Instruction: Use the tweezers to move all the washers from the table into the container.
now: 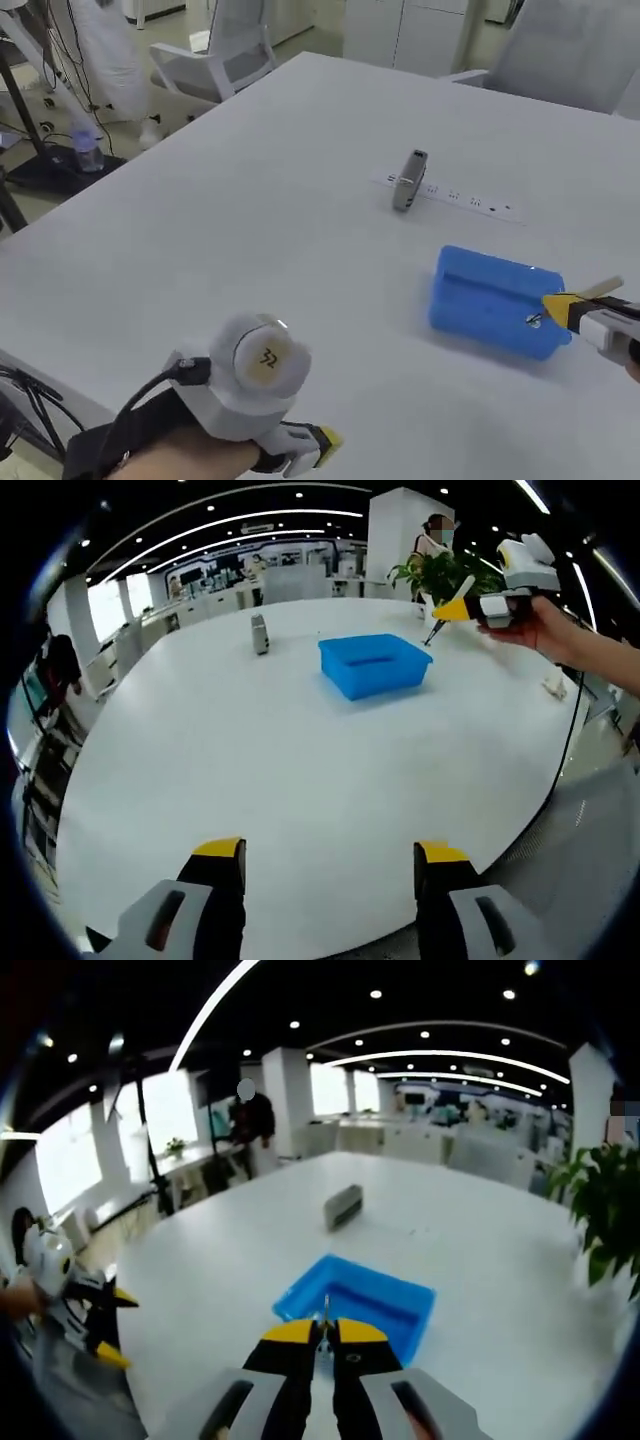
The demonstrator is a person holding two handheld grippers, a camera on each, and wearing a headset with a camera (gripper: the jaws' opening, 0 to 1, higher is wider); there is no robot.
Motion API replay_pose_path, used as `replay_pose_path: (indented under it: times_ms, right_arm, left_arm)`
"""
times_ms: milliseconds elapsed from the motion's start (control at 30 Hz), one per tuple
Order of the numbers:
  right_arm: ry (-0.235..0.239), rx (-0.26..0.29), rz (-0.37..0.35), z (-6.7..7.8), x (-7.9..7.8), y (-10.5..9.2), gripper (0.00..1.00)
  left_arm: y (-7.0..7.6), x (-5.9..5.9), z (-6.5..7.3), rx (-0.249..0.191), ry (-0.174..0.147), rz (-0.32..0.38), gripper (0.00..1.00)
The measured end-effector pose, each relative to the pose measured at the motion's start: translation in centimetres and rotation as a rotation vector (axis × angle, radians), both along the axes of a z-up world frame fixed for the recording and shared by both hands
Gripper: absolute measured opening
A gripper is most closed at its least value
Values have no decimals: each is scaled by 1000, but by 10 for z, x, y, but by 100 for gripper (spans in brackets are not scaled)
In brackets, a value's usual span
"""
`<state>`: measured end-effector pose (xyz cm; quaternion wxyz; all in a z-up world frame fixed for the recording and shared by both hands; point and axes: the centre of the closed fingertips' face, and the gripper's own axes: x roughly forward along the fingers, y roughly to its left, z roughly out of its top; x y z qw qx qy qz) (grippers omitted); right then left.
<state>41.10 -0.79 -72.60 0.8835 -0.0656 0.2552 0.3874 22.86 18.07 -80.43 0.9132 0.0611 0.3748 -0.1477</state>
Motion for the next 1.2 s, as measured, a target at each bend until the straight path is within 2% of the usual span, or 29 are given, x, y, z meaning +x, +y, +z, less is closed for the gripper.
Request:
replay_pose_path:
  times_ms: [67, 133, 167, 233, 367, 433, 500, 567, 633, 700, 767, 800, 867, 967, 1033, 1100, 1200]
  right_arm:
    - [-1, -2, -3, 1, 4, 0, 2]
    - [1, -5, -5, 2, 5, 2, 2]
    - [0, -14, -6, 1, 6, 4, 2]
    - [-4, -29, -3, -1, 10, 7, 2]
    - [-5, -69, -8, -11, 22, 10, 2]
    - [3, -84, -10, -16, 30, 8, 2]
    - [15, -103, -20, -28, 37, 7, 2]
    - [20, -118, -27, -29, 40, 6, 2]
    - [42, -144, -29, -43, 45, 5, 3]
    - [51, -164, -28, -50, 50, 5, 3]
    - [75, -156, -30, -52, 50, 6, 3]
    - [87, -160, -33, -60, 53, 6, 3]
    - [99, -197, -47, -72, 56, 1, 3]
    - [119, -198, -54, -77, 55, -1, 3]
    - [126, -213, -50, -83, 60, -3, 3]
    - [131, -231, -47, -80, 48, 0, 3]
    - [145, -246, -44, -89, 53, -3, 3]
  left_arm:
    - [0, 2, 6, 12, -51, 4, 73]
    - [6, 5, 6, 46, -77, 19, 72]
    - [8, 6, 7, 59, -79, 19, 70]
    - [9, 7, 9, 73, -96, 22, 69]
    - [7, 5, 8, 96, -86, 11, 71]
    - [7, 5, 9, 108, -94, 6, 71]
    - [8, 6, 11, 116, -103, 9, 71]
    - [9, 6, 11, 115, -102, 14, 71]
    - [10, 7, 13, 122, -113, 22, 71]
    - [10, 7, 11, 120, -96, 24, 71]
    - [12, 7, 11, 132, -97, 28, 72]
    - [12, 7, 12, 134, -103, 29, 72]
    - [14, 9, 14, 139, -117, 39, 73]
    - [14, 8, 14, 131, -113, 41, 73]
    - [15, 8, 14, 143, -115, 38, 73]
    - [15, 8, 13, 159, -116, 35, 73]
    - [16, 9, 13, 161, -116, 32, 73]
